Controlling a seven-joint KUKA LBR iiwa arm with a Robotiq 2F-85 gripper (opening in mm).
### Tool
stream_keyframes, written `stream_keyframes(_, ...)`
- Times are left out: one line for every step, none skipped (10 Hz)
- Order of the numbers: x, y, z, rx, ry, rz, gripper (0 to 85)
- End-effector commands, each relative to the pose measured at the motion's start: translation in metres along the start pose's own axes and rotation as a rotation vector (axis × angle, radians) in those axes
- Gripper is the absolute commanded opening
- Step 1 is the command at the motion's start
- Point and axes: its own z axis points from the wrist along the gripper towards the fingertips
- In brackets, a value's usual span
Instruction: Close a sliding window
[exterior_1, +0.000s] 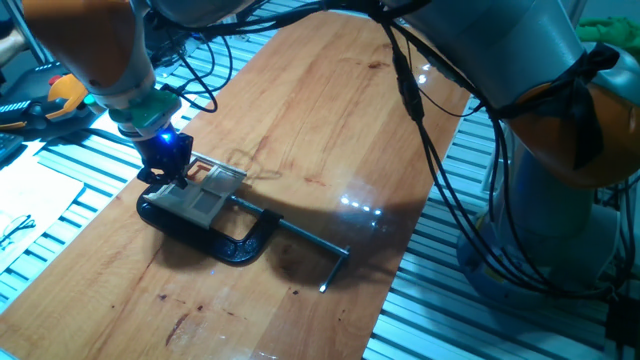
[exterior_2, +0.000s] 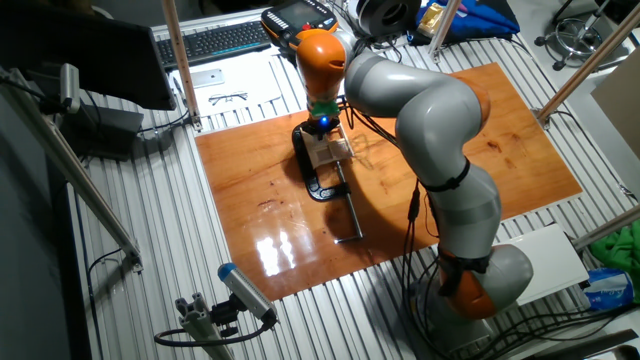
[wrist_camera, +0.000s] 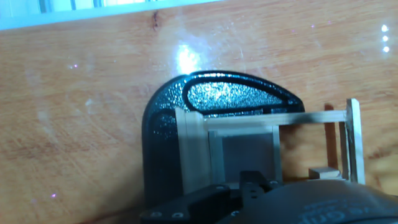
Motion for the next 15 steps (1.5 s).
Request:
stream_keyframes(-0.003, -0.001, 0.001, 0.002, -0.002, 0.000, 0.0)
stream_keyframes(-0.004, -0.002, 0.002, 0.004, -0.004, 0.000, 0.0)
stream_keyframes(-0.005, -0.003, 0.003, 0.001, -0.001, 0.000, 0.0)
stream_keyframes(-0.006, -0.005, 0.003, 0.001, 0.003, -0.003, 0.0)
stream_keyframes(-0.007, -0.007, 0.004, 0.003, 0.004, -0.012, 0.0)
stream_keyframes(-0.008, -0.008, 0.007, 0.019, 0.005, -0.032, 0.0)
stream_keyframes(-0.008, -0.008, 0.010, 0.017, 0.006, -0.032, 0.0)
stream_keyframes(-0.008, -0.009, 0.013, 0.017, 0.006, -0.029, 0.0)
stream_keyframes(-0.008, -0.010, 0.014, 0.014, 0.009, -0.024, 0.0)
stream_keyframes(-0.009, -0.010, 0.015, 0.010, 0.011, -0.023, 0.0)
stream_keyframes(-0.009, -0.011, 0.016, 0.008, 0.010, -0.026, 0.0)
stream_keyframes(-0.010, -0.011, 0.017, 0.007, 0.008, -0.031, 0.0)
stream_keyframes(-0.010, -0.011, 0.017, 0.005, 0.008, -0.032, 0.0)
stream_keyframes(-0.010, -0.011, 0.017, 0.007, 0.008, -0.034, 0.0)
stream_keyframes(-0.010, -0.012, 0.018, 0.007, 0.008, -0.035, 0.0)
